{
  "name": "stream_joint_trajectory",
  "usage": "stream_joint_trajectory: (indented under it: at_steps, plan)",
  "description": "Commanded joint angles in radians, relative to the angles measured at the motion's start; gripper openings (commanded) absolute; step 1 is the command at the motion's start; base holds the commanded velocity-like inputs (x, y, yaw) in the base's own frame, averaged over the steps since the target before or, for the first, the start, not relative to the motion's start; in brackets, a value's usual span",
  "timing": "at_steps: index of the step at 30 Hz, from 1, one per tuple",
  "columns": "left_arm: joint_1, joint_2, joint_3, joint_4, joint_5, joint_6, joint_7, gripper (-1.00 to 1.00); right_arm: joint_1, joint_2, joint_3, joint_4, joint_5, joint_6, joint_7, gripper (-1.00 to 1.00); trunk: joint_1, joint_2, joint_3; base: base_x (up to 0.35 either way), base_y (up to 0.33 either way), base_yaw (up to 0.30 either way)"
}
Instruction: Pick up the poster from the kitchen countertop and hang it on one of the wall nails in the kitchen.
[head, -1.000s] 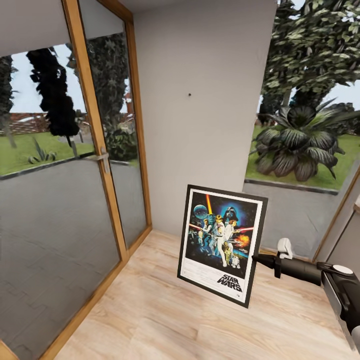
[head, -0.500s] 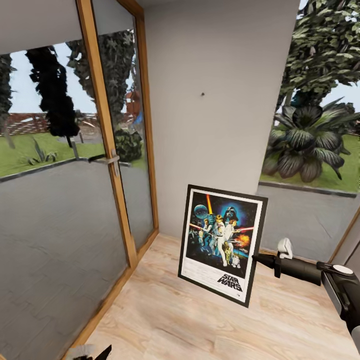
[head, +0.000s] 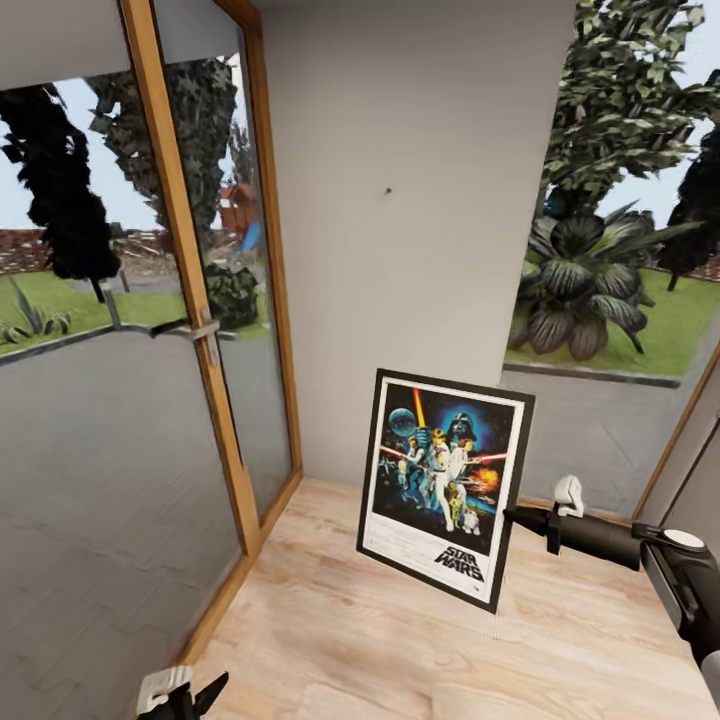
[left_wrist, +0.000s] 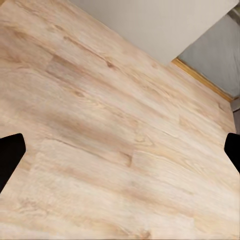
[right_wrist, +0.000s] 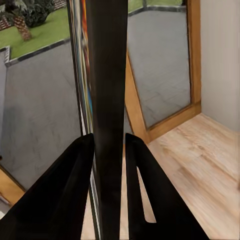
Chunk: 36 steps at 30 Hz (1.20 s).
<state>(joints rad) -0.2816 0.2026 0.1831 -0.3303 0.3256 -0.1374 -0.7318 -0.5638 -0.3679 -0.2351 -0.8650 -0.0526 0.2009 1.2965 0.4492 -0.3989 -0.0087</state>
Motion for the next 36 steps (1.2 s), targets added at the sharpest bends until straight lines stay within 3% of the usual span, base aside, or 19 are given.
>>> stream_joint_trajectory:
  at_steps: [1,17,36]
  plan:
    - [-0.001,0.001,0.001,0.002,0.004,-0.001,-0.005,1.0,-0.001,0.005,-0.001,0.0,-0.004,0.012,0.004,-1.0,0.001,-0.001,-0.001,0.167,0.309,-0.026]
    - [-0.001,0.0,0.001,0.004,0.003,0.001,-0.002,1.0,-0.001,0.018,-0.001,0.0,-0.004,0.012,0.003,-1.0,0.001,-0.001,0.004,0.179,0.305,-0.07]
    - [-0.001,0.0,0.001,0.005,0.003,0.001,0.0,1.0,-0.001,0.018,-0.001,0.0,-0.004,0.012,0.003,-1.0,0.001,-0.001,0.025,0.024,0.025,-0.247]
